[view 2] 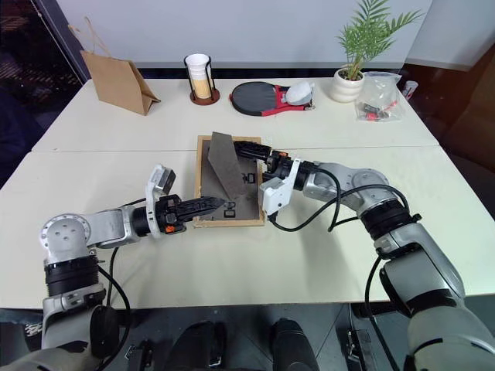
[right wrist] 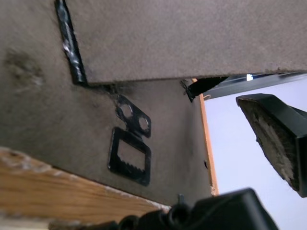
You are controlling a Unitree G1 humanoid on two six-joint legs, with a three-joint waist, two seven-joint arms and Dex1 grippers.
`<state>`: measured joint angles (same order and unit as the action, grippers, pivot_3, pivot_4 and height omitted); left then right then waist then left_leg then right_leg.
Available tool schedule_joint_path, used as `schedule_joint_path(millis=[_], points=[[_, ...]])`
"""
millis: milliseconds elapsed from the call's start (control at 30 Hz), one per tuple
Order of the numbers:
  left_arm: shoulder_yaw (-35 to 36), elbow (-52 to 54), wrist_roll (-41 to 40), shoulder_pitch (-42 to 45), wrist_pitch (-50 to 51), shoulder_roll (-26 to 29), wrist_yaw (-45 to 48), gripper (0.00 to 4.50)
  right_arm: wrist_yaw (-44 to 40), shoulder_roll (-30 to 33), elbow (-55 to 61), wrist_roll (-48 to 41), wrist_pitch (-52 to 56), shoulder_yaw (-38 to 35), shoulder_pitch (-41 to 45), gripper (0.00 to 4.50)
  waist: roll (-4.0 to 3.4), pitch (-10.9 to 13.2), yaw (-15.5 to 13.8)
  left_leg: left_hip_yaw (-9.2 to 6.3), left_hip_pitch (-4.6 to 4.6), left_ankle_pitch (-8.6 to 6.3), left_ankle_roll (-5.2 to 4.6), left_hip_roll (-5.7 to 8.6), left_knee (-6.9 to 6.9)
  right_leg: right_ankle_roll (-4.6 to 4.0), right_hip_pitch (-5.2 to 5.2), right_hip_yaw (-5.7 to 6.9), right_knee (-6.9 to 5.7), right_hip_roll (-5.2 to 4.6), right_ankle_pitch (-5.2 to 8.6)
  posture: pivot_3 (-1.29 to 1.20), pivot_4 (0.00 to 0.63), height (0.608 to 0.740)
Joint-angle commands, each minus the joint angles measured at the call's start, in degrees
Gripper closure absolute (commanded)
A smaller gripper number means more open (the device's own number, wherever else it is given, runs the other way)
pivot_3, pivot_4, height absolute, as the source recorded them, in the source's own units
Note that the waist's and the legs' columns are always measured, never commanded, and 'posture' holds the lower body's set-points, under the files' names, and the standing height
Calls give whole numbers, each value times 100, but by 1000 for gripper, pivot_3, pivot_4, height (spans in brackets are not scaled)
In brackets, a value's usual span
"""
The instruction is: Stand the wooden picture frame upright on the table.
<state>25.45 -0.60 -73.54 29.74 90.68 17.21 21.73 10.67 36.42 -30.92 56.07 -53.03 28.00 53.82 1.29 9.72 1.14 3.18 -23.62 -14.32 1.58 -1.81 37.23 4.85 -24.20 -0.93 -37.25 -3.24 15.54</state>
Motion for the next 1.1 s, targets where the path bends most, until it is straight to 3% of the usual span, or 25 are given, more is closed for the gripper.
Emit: schedule_joint_path(millis=[33, 167, 233, 300, 333, 467, 533, 633, 767, 833, 967, 1100], points=[[101, 309, -577, -56, -26, -23, -208, 3433, 302, -78, -149, 94, -56, 31, 251, 1387, 0, 0, 1, 0, 0, 0, 0, 0, 0, 0, 0, 0, 0, 0, 0, 0, 150, 740], [26, 413, -962, -263, -153, 41, -468, 3433, 390, -80, -353, 118, -103, 97, 337, 3165, 0, 0, 11, 1, 2, 0, 1, -1, 0, 0, 1, -1, -1, -6, 0, 0, 150, 740], [-51, 435, -1125, -368, -251, 115, -545, 3433, 401, -73, -420, 109, -127, 120, 364, 3364, 0, 0, 4, -1, 5, 2, 3, -2, 0, 0, 4, -1, -2, -6, 0, 0, 150, 740], [-122, 472, -1141, -470, -394, 241, -554, 2383, 299, -70, -450, -38, -193, 87, 359, 3364, 1, 0, 5, -4, 18, 2, 4, -2, -1, 0, 19, 1, -2, -5, 0, 0, 150, 740], [-165, 516, -1060, -542, -460, 364, -459, 2062, 201, -74, -465, -143, -231, 66, 358, 3389, 1, 0, 6, -7, 19, 2, 4, -2, 0, 0, 24, 2, -1, -5, 0, 0, 150, 740], [-572, 1053, -92, -1113, -1132, 1370, 586, 32, -566, -129, -655, -910, -414, -21, 358, 3393, 1, 0, 59, -6, 23, 2, 3, 0, -4, -1, 25, 0, -1, 2, 0, 0, 150, 740], [-1039, 1481, 915, -1598, -2110, 2275, 1662, 32, -1413, -186, -789, -1827, -445, -60, 316, 3393, 3, 2, 121, -12, 22, 2, 3, -3, -9, -3, 26, 3, 1, 3, 1, 0, 150, 740], [-1499, 1607, 2225, -2146, -3689, 3302, 2871, 32, -3619, -402, -543, -4106, 376, -177, 34, 3393, -6, 7, 152, -17, 29, 1, 3, -8, -18, -6, 35, 7, 6, 7, 2, 0, 150, 740], [-1461, 1196, 2915, -2163, -4650, 3633, 3356, 32, -6445, -668, 685, -6958, 3339, -529, -252, 3393, -20, 18, 128, -21, 39, -21, -36, -8, -12, -8, 53, 18, 6, -11, 2, 0, 150, 740], [-1476, 1023, 3198, -2102, -4976, 3669, 3518, 32, -7374, -778, 1018, -7936, 4965, -754, -162, 3393, -20, 18, 121, -31, 39, -22, -39, -11, -8, -8, 56, 29, 5, -19, 1, 0, 150, 740], [-1569, 899, 3584, -1961, -5456, 3578, 3638, 32, -8594, -1002, 472, -8592, 6925, -973, 315, 3393, -21, 18, 108, -39, 33, -25, -42, -8, -12, -25, 52, 41, 8, -36, 10, 0, 150, 740], [-1529, 1021, 3612, -1766, -5433, 3397, 3506, 32, -9238, -1480, -1068, -8148, 7121, -911, 777, 3393, -20, 17, 133, -38, 23, -26, -42, -6, -18, -29, 36, 41, 9, -41, 9, 0, 150, 740]])
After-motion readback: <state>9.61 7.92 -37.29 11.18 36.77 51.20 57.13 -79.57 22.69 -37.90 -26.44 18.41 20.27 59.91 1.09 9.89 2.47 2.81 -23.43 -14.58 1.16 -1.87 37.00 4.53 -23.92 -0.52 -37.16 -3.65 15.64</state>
